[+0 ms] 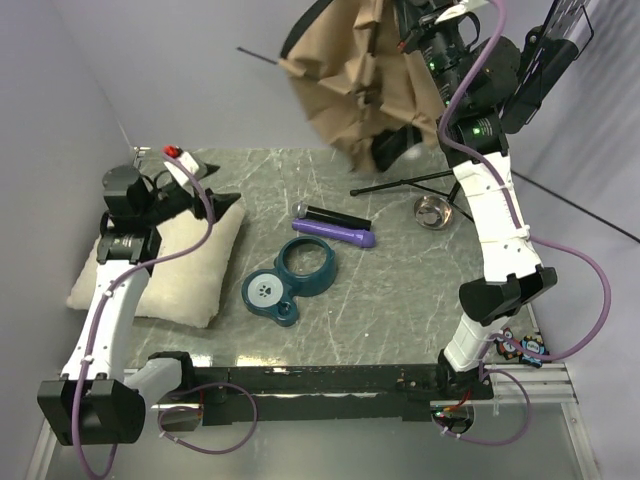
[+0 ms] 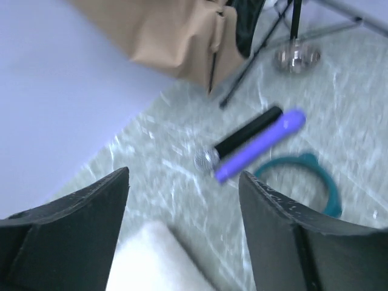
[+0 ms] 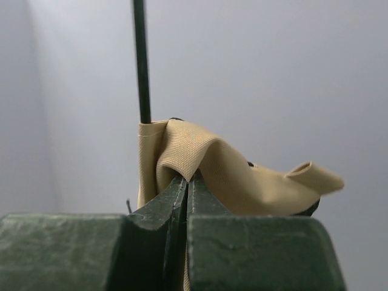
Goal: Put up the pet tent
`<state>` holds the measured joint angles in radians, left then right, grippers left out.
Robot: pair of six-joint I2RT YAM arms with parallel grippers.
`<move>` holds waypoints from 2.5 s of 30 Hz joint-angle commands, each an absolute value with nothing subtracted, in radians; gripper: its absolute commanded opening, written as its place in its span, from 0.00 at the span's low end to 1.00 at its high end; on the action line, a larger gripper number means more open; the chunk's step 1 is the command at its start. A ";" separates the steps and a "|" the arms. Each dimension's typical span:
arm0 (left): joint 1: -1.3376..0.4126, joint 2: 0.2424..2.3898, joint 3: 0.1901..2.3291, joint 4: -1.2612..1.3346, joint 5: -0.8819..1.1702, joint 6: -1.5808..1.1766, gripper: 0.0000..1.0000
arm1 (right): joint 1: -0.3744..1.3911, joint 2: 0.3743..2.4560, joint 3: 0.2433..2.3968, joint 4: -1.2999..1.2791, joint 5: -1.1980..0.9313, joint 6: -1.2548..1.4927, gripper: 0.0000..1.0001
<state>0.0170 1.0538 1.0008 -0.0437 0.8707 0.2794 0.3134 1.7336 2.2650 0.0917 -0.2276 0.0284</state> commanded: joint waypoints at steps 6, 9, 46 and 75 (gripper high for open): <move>0.006 1.055 1.149 -0.078 0.897 0.137 0.86 | 0.305 1.612 2.064 0.393 -0.242 -0.372 0.00; 0.006 1.058 1.218 -0.156 0.945 0.112 0.86 | 0.314 1.539 1.860 0.449 -0.297 -0.464 0.00; -0.135 1.342 2.091 0.629 0.891 -1.042 0.89 | 0.666 1.167 1.307 0.275 -0.388 -0.503 0.00; -0.262 1.296 1.996 0.464 1.020 -1.029 0.01 | 0.767 1.097 1.195 0.186 -0.416 -0.485 0.00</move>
